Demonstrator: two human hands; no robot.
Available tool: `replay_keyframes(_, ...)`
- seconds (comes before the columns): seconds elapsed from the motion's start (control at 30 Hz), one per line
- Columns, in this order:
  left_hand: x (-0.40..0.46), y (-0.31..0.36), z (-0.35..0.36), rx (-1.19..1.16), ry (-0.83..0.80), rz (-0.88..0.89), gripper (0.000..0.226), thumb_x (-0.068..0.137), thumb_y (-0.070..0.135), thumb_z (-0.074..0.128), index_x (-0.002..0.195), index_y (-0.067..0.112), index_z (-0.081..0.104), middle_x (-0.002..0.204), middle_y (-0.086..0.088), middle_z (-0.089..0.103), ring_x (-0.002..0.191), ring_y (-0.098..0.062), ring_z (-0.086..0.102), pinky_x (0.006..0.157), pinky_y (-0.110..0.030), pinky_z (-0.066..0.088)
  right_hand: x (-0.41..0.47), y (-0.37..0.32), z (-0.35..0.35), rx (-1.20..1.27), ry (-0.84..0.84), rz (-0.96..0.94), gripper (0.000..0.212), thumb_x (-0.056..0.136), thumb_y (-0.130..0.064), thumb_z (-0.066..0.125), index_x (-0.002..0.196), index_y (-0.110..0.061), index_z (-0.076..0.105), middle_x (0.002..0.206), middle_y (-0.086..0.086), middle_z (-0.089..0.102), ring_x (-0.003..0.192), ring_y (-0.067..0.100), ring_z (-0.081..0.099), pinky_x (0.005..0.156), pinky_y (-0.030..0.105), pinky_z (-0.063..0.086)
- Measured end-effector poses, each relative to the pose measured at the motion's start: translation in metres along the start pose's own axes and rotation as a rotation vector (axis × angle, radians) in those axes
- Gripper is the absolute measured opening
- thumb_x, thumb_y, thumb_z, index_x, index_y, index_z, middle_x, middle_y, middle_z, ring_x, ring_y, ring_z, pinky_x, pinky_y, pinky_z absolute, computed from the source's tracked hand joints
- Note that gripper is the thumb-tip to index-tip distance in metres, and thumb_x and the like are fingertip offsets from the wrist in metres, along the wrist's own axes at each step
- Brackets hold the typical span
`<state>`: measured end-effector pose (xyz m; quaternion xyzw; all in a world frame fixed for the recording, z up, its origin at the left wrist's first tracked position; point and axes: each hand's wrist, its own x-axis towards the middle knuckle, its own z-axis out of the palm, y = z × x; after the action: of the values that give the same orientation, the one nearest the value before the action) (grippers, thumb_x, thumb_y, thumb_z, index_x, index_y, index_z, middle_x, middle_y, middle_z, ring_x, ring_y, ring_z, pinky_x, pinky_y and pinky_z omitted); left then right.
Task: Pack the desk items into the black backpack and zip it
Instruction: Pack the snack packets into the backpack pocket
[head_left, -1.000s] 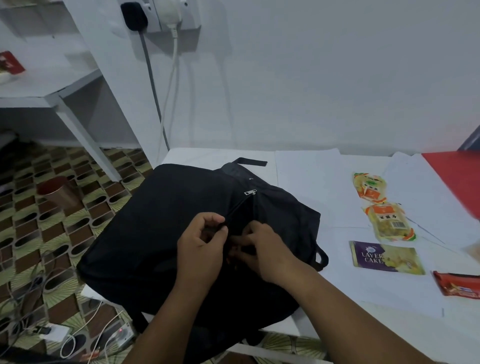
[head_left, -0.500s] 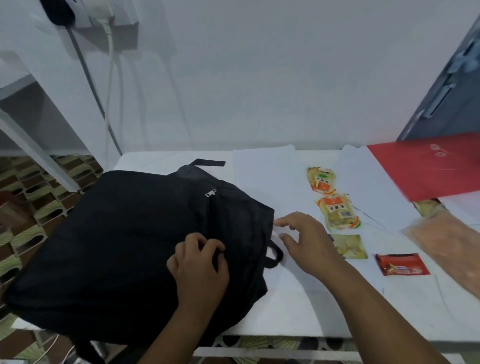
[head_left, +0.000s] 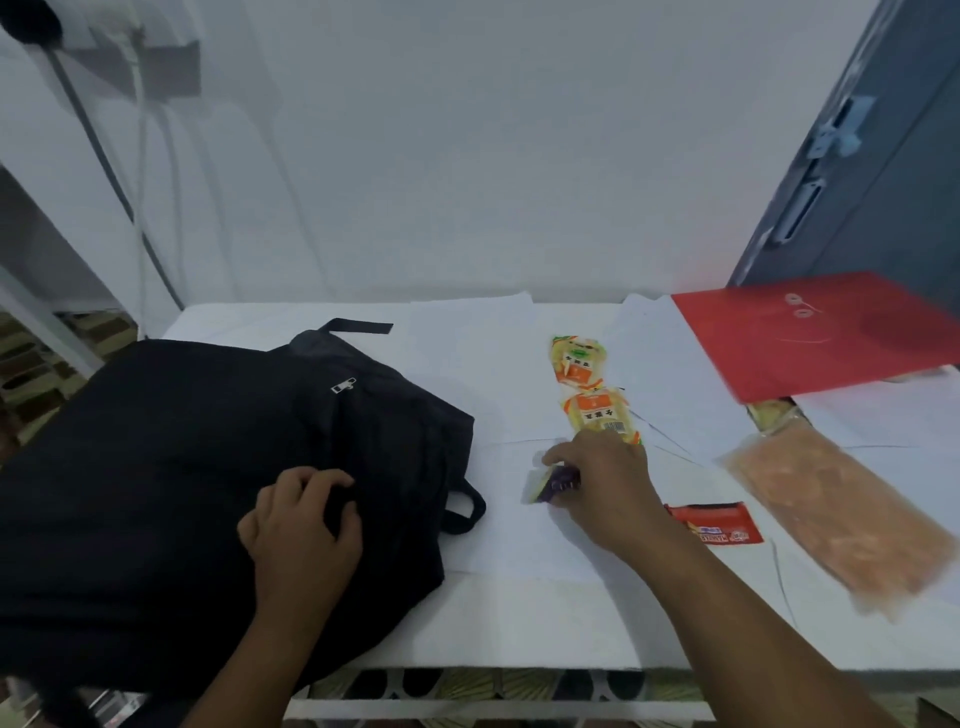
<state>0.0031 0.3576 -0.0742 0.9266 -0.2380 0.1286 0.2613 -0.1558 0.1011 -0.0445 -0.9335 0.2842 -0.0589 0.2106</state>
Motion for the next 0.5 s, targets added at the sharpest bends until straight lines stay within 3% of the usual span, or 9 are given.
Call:
replay_keyframes(0.1,-0.003,0.003,-0.004,-0.015,0.057,-0.063,0.029,0.079,0.017,0.082,0.104,0.019,0.069,0.116,-0.006,0.053,0.113,-0.034,0.045,0.091,-0.052,0.033,0.005,-0.009,-0.005,0.142,0.114,-0.078,0.018,0.076,-0.025,0.081,0.072,-0.038,0.071,0.079,-0.01,0.061,0.084,0.014,0.056,0.077,0.033,0.046)
replay_keyframes(0.23,0.004,-0.003,-0.021,0.082,0.032,-0.232,0.051,0.077,0.039,0.081,0.119,0.019,0.061,0.134,-0.012,0.039,0.122,-0.041,0.034,0.094,-0.061,0.035,0.002,-0.051,-0.014,0.458,0.323,-0.182,0.015,0.076,-0.02,0.085,0.077,-0.024,0.071,0.084,-0.006,0.06,0.084,0.002,0.057,0.068,0.011,0.04)
replay_keyframes(0.33,0.017,-0.017,-0.034,0.07,0.007,-0.155,0.029,0.082,0.034,0.079,0.104,0.018,0.07,0.118,-0.008,0.053,0.107,-0.038,0.049,0.086,-0.052,0.043,0.002,-0.092,-0.019,0.59,0.465,-0.203,0.015,0.073,-0.016,0.087,0.078,-0.018,0.072,0.085,-0.008,0.064,0.082,0.005,0.06,0.062,0.012,0.042)
replay_keyframes(0.4,0.029,-0.027,-0.05,-0.086,-0.015,-0.16,0.012,0.09,0.028,0.071,0.095,0.017,0.069,0.099,-0.004,0.064,0.092,-0.029,0.06,0.077,-0.04,0.048,0.003,-0.119,-0.015,0.691,0.51,-0.133,0.017,0.071,-0.016,0.088,0.08,-0.017,0.074,0.088,-0.013,0.069,0.084,0.004,0.064,0.065,0.014,0.047)
replay_keyframes(0.5,0.045,-0.04,-0.077,-0.318,-0.092,-0.251,0.012,0.098,0.024,0.061,0.088,0.02,0.059,0.077,0.004,0.065,0.073,-0.01,0.062,0.062,-0.025,0.046,0.002,-0.156,-0.001,0.924,0.472,0.001,0.016,0.072,-0.017,0.089,0.082,-0.02,0.076,0.088,-0.013,0.074,0.083,0.003,0.069,0.075,0.013,0.052)
